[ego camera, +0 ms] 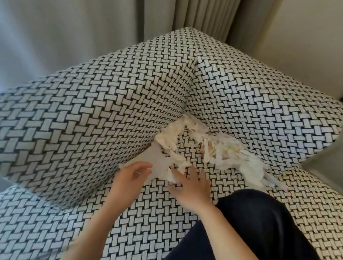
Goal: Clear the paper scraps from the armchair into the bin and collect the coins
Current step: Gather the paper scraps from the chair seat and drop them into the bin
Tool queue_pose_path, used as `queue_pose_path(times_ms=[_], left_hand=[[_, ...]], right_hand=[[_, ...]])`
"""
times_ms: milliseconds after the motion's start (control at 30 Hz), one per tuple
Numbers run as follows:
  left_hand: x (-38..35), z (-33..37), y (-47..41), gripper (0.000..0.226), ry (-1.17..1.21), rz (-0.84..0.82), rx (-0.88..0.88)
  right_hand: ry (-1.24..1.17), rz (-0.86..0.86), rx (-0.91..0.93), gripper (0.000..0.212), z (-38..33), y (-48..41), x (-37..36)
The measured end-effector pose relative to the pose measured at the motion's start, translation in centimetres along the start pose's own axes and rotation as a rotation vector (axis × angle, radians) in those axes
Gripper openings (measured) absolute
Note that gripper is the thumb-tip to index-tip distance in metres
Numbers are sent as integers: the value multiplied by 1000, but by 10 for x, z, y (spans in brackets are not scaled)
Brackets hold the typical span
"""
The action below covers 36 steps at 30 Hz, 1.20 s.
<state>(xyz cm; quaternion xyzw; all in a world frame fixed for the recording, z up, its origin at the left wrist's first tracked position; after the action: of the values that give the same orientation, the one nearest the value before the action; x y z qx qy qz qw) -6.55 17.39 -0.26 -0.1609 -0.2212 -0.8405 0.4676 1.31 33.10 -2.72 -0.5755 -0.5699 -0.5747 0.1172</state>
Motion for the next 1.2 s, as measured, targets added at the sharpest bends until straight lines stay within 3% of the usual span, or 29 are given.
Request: queue_pose_path(times_ms=[133, 300, 400, 533, 733, 900, 1033, 1133, 1200], left_hand=[[-6, -4, 9, 21, -2, 71, -24], [-15, -9, 12, 33, -163, 170, -77], [-19, -10, 11, 43, -300, 223, -83], [-24, -18, 7, 60, -492, 161, 4], [-20, -18, -2, 54, -622, 220, 6], [-11, -16, -4, 47, -598, 301, -30], [-4, -8, 1, 43, -364, 348, -110], [-5, 7, 3, 49, -201, 235, -176], [-9, 18, -2, 54, -214, 115, -202]], right_hand=[[63, -27, 67, 62, -1, 1, -5], [37, 278, 190, 38, -6, 12, 8], [-27, 366, 176, 25, -9, 20, 18], [-142, 437, 149, 16, -8, 24, 26], [-418, 473, 124, 11, 1, 24, 31], [-686, 513, 85, 11, 6, 26, 37], [-831, 580, 96, 15, 6, 30, 44], [-907, 640, 125, 13, 4, 35, 50], [-946, 692, 135, 13, 5, 39, 53]])
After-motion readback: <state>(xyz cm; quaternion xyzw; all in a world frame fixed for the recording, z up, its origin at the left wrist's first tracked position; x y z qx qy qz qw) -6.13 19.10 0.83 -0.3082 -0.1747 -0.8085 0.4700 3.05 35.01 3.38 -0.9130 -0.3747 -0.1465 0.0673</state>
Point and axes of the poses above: each hand's wrist, its own y-axis away from the middle knuckle, its own x-axis out of the back of the hand, z = x × y, the point moved 4 cm from there along -y, towards the middle knuckle, and after that the axes turned 2 degrees about -z, right-handed, at the moved point
